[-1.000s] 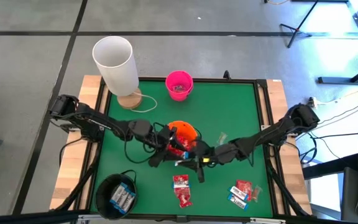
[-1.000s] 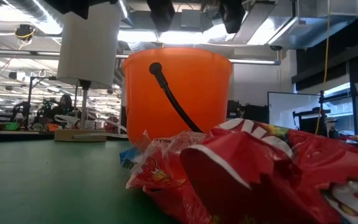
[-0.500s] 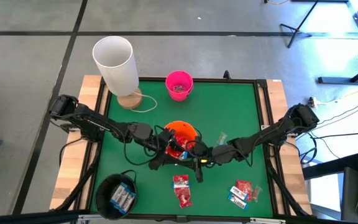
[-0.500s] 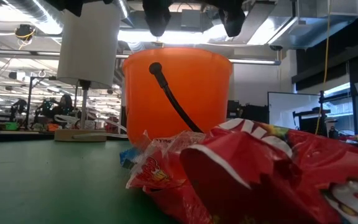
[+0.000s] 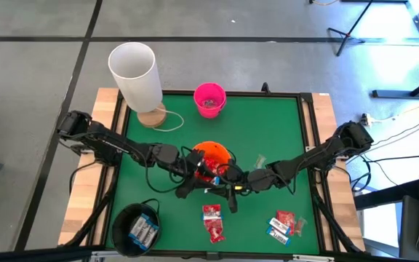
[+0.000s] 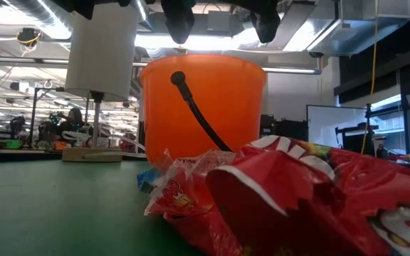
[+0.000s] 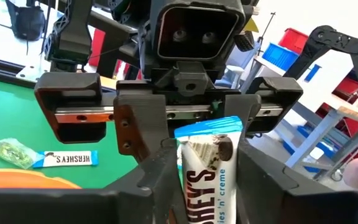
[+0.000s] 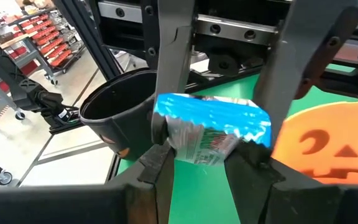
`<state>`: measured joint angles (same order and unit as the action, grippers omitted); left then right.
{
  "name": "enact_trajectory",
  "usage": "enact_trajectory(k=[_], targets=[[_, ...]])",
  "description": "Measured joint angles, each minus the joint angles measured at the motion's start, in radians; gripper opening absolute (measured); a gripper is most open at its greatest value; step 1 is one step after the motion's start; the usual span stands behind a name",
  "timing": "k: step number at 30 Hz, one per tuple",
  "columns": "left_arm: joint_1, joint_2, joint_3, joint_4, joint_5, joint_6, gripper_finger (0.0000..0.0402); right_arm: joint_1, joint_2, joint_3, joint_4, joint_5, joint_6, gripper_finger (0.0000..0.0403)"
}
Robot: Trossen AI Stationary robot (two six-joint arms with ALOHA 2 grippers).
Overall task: Sort candy
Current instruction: Put the white chocolate into the black bucket
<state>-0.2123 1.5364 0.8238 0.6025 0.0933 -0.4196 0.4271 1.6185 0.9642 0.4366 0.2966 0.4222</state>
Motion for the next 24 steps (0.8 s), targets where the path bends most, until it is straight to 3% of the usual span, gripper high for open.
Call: enact_trajectory(k=[7, 14, 19, 24], targets=[[0.001, 0.0, 0.0, 0.0, 0.037, -0.009, 0.0105, 0.0, 0.0, 0.0, 0.001, -0.023, -0.003, 0.0127], [-0.016, -0.039, -0.002, -0.043, 0.082, -0.023, 0.0101, 0.0, -0.019, 0.004, -0.039, -0.112, 0.03, 0.0127], [-0.047, -0.141, -0.005, -0.235, 0.067, -0.023, 0.0101, 0.022, -0.074, 0.004, -0.169, -0.145, 0.043, 0.0127], [-0.128, -0.265, -0.004, -0.424, -0.007, -0.061, 0.0101, 0.055, -0.14, 0.004, -0.247, -0.066, 0.014, 0.0127]])
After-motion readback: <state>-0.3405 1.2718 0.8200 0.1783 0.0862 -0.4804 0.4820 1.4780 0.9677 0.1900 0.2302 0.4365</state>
